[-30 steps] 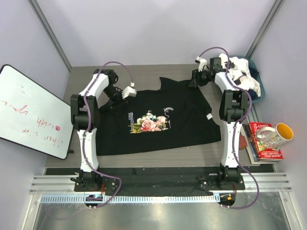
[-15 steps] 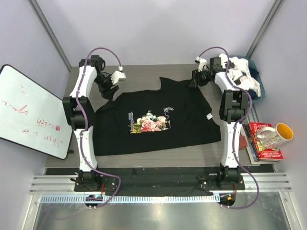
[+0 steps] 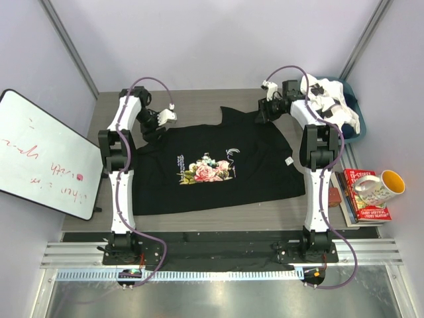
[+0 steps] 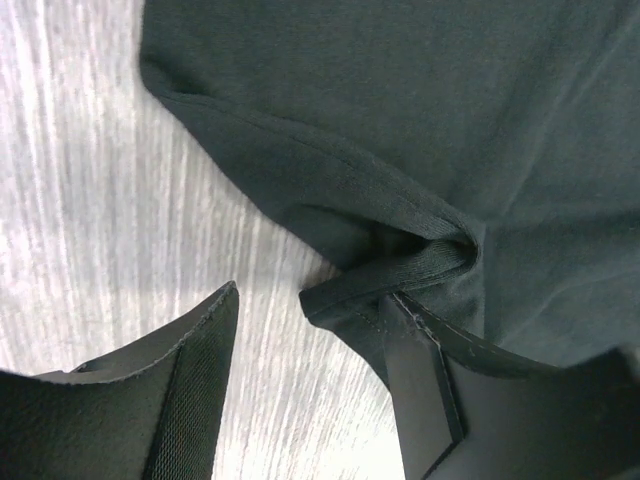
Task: Fold and stack the t-shirts
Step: Grap the side of the flattened tshirt furthest away from the robot with both arms
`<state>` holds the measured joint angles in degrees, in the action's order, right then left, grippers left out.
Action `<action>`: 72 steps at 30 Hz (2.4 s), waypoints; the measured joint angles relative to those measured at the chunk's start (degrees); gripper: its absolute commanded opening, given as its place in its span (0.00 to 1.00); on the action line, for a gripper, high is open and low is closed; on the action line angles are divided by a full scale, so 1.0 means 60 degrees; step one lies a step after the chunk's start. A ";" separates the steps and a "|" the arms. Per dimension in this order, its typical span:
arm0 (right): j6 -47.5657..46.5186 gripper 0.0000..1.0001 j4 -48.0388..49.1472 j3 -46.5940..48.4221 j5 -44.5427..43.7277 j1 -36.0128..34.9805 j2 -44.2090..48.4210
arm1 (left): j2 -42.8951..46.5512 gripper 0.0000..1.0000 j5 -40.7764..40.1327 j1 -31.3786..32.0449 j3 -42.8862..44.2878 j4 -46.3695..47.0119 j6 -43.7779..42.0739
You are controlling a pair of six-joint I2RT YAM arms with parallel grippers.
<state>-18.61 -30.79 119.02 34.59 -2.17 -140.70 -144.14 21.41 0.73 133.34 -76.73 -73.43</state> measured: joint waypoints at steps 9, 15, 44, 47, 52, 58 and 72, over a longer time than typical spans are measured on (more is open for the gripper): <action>-0.0142 0.53 -0.0022 -0.0004 -0.0076 0.0004 0.0055 | 0.0000 0.29 -0.0138 0.0000 0.0117 -0.0007 -0.0131; -0.0160 0.53 -0.0022 0.0000 -0.0142 -0.0018 0.0055 | 0.0000 0.00 -0.0175 0.0000 0.0117 -0.0004 -0.0084; 0.2350 0.63 0.1300 0.0794 -0.0339 0.0011 -0.0306 | 0.2568 0.00 -0.1464 0.0109 -0.1231 -0.0004 0.1198; 0.2637 0.63 0.1552 0.1122 -0.0266 0.0051 -0.0641 | 0.2575 0.00 -0.1512 0.0127 -0.1388 0.0004 0.1198; 0.2983 0.59 0.1701 0.1202 -0.0168 0.0102 -0.1009 | 0.2677 0.00 -0.1665 0.0153 -0.1770 -0.0004 0.1198; 0.3147 0.01 0.1708 0.1239 -0.0058 0.0124 -0.1137 | 0.2823 0.00 -0.1745 0.0153 -0.1825 -0.0011 0.1202; 0.2422 0.01 0.1723 0.0521 0.0361 0.0124 -0.0543 | 0.2852 0.00 -0.1821 0.0193 -0.1825 -0.0011 0.1206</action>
<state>-4.08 -20.45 122.15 36.75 -1.43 -143.96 -127.02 10.48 1.89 122.39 -76.79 -66.19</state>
